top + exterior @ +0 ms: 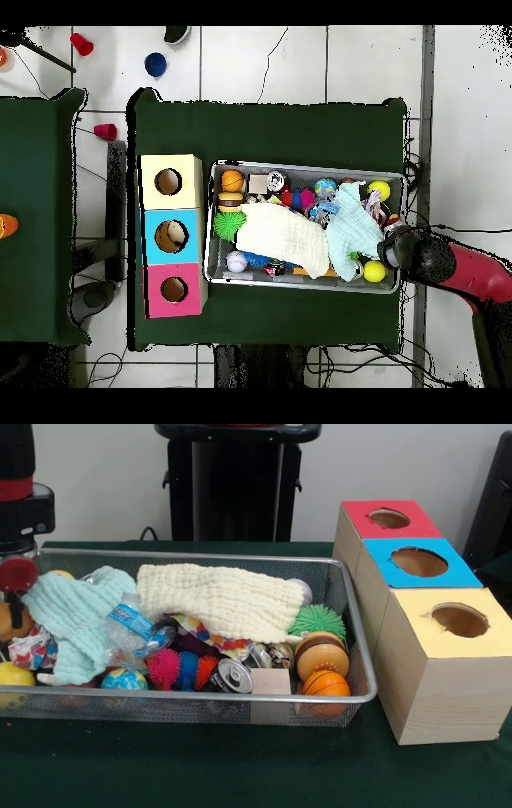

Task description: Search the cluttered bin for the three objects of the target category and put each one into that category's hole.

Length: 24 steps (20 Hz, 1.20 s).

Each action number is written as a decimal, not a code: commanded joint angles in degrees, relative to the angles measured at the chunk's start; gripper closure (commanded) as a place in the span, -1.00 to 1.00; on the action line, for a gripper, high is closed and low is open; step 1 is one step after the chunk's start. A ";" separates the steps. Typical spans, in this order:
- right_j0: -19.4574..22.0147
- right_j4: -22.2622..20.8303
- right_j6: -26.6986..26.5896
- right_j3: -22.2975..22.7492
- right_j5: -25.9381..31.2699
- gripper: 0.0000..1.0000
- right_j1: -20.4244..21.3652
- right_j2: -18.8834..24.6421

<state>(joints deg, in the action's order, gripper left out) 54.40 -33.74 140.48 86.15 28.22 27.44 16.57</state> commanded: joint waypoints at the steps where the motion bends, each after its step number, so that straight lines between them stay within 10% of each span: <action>1: -1.01 -4.23 -10.16 1.26 -2.21 1.00 1.15 3.22; 7: -2.85 1.64 -11.93 7.06 6.71 1.00 17.65 4.44; 24: -10.77 10.46 -2.18 15.63 12.68 1.00 26.98 1.23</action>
<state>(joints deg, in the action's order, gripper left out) 48.33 -26.15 140.48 92.10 33.99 51.32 16.64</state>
